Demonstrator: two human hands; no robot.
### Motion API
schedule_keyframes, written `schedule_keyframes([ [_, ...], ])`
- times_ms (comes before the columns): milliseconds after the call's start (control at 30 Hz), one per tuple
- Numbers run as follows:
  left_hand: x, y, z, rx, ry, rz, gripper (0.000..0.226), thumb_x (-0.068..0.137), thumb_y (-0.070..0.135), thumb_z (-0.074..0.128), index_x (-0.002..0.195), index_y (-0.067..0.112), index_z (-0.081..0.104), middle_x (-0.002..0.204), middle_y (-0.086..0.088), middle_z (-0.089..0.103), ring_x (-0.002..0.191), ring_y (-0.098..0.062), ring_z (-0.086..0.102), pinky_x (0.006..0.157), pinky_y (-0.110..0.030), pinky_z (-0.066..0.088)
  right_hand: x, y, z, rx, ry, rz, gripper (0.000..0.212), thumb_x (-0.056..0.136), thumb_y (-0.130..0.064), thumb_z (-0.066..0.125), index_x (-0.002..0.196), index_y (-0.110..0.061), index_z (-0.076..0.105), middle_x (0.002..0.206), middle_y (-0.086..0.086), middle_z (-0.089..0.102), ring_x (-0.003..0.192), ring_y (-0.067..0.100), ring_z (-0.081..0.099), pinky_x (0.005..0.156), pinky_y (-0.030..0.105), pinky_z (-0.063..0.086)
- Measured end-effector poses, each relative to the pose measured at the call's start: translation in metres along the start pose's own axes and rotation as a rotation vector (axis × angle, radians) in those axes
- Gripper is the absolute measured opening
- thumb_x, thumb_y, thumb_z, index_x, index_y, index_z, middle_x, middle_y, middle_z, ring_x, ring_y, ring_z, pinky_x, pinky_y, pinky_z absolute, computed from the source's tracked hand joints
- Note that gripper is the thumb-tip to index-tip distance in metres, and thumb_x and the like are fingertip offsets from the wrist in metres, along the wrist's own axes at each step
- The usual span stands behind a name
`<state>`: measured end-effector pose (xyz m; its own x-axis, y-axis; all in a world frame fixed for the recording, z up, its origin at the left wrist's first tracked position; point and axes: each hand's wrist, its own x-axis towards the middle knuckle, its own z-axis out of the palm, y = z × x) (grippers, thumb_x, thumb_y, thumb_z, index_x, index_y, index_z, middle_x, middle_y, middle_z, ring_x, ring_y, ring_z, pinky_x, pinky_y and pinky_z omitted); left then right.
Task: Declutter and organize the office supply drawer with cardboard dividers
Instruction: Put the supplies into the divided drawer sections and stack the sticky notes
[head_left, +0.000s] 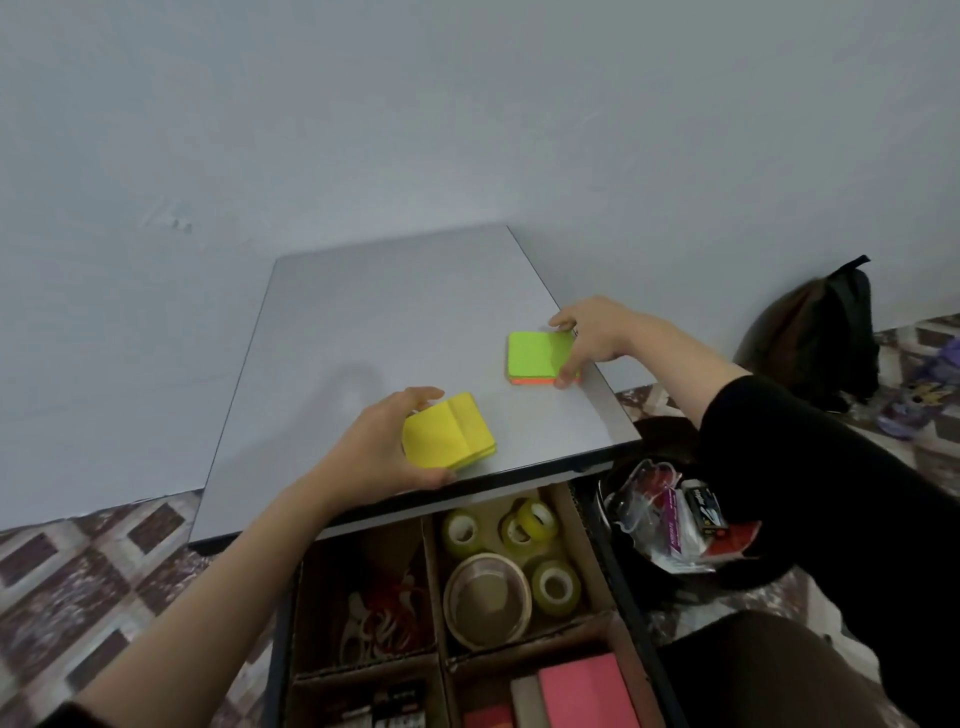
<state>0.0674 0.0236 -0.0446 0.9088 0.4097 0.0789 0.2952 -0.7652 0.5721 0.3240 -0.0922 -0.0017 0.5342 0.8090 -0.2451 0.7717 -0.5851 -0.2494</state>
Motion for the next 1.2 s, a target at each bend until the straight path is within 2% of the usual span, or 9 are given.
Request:
schedule_keyframes([
  [67, -0.001, -0.001, 0.000, -0.021, 0.005, -0.006, 0.098, 0.042, 0.063, 0.062, 0.129, 0.021, 0.047, 0.119, 0.002, 0.056, 0.107, -0.009, 0.053, 0.094, -0.022, 0.039, 0.002, -0.005, 0.003, -0.065, 0.031, 0.019, 0.075, 0.065, -0.038, 0.082, 0.126, -0.004, 0.055, 0.123, 0.011, 0.058, 0.113, 0.027, 0.053, 0.091, 0.030, 0.046],
  [133, -0.001, -0.001, -0.001, -0.031, 0.013, -0.012, 0.097, 0.042, 0.064, 0.062, 0.128, 0.022, 0.047, 0.119, 0.003, 0.056, 0.106, -0.008, 0.052, 0.092, -0.021, 0.039, 0.001, -0.009, 0.007, -0.116, 0.026, 0.020, 0.055, 0.065, -0.043, 0.080, 0.098, -0.003, 0.062, 0.087, 0.008, 0.060, 0.089, 0.027, 0.055, 0.064, 0.029, 0.045],
  [233, -0.007, 0.000, -0.004, -0.039, 0.028, -0.016, 0.097, 0.042, 0.064, 0.062, 0.128, 0.022, 0.047, 0.119, 0.002, 0.057, 0.106, -0.009, 0.053, 0.093, -0.023, 0.041, -0.003, -0.012, 0.012, -0.136, 0.044, 0.027, 0.050, 0.065, -0.050, 0.078, 0.073, -0.011, 0.049, 0.067, 0.001, 0.046, 0.077, 0.026, 0.049, 0.053, 0.028, 0.034],
  [433, -0.032, 0.009, -0.008, -0.082, 0.045, -0.012, 0.090, 0.043, 0.064, 0.066, 0.123, 0.029, 0.047, 0.119, 0.001, 0.058, 0.110, -0.012, 0.054, 0.098, -0.033, 0.043, -0.026, -0.011, 0.028, -0.139, 0.131, 0.022, 0.058, 0.056, -0.062, 0.076, 0.070, -0.013, 0.047, 0.077, 0.005, 0.054, 0.076, 0.027, 0.051, 0.063, 0.027, 0.037],
  [667, -0.091, 0.023, 0.012, -0.109, -0.008, 0.026, 0.062, 0.055, 0.064, 0.066, 0.112, 0.049, 0.048, 0.116, 0.015, 0.053, 0.108, -0.004, 0.051, 0.090, -0.027, 0.046, -0.095, -0.017, 0.045, 0.131, 0.213, -0.067, 0.062, 0.065, -0.047, 0.076, 0.107, -0.003, 0.065, 0.094, 0.014, 0.061, 0.086, 0.026, 0.052, 0.065, 0.030, 0.038],
  [800, -0.125, 0.027, 0.042, -0.157, -0.068, 0.020, 0.058, 0.057, 0.058, 0.067, 0.112, 0.052, 0.051, 0.120, 0.015, 0.052, 0.113, -0.003, 0.049, 0.093, -0.024, 0.044, -0.140, -0.020, 0.068, 0.371, 0.153, -0.140, 0.076, 0.070, -0.027, 0.079, 0.138, -0.018, 0.046, 0.124, 0.008, 0.059, 0.100, 0.018, 0.055, 0.086, 0.022, 0.038],
  [967, -0.153, 0.035, 0.089, -0.208, -0.235, -0.030, 0.054, 0.060, 0.059, 0.069, 0.112, 0.049, 0.058, 0.124, 0.021, 0.050, 0.117, 0.003, 0.045, 0.097, -0.021, 0.040, -0.169, -0.007, 0.107, 0.579, 0.034, -0.261, 0.057, 0.068, -0.024, 0.081, 0.118, -0.040, 0.057, 0.099, -0.005, 0.063, 0.084, 0.009, 0.056, 0.080, 0.024, 0.045],
  [1067, -0.154, 0.042, 0.113, -0.165, -0.356, -0.037, 0.049, 0.069, 0.044, 0.077, 0.116, 0.034, 0.064, 0.123, 0.014, 0.054, 0.117, 0.001, 0.047, 0.100, -0.019, 0.037, -0.169, 0.001, 0.127, 0.563, -0.025, -0.256, 0.050, 0.069, -0.023, 0.080, 0.116, -0.031, 0.064, 0.110, -0.004, 0.063, 0.086, 0.003, 0.055, 0.075, 0.018, 0.042],
  [1200, -0.149, 0.047, 0.138, -0.195, -0.389, -0.101, 0.045, 0.072, 0.040, 0.076, 0.115, 0.027, 0.066, 0.121, 0.012, 0.059, 0.114, 0.001, 0.050, 0.093, -0.013, 0.038, -0.160, 0.009, 0.148, 0.570, -0.090, -0.245, 0.049, 0.072, -0.021, 0.079, 0.119, -0.028, 0.063, 0.130, 0.002, 0.058, 0.106, 0.000, 0.048, 0.084, 0.009, 0.034],
])
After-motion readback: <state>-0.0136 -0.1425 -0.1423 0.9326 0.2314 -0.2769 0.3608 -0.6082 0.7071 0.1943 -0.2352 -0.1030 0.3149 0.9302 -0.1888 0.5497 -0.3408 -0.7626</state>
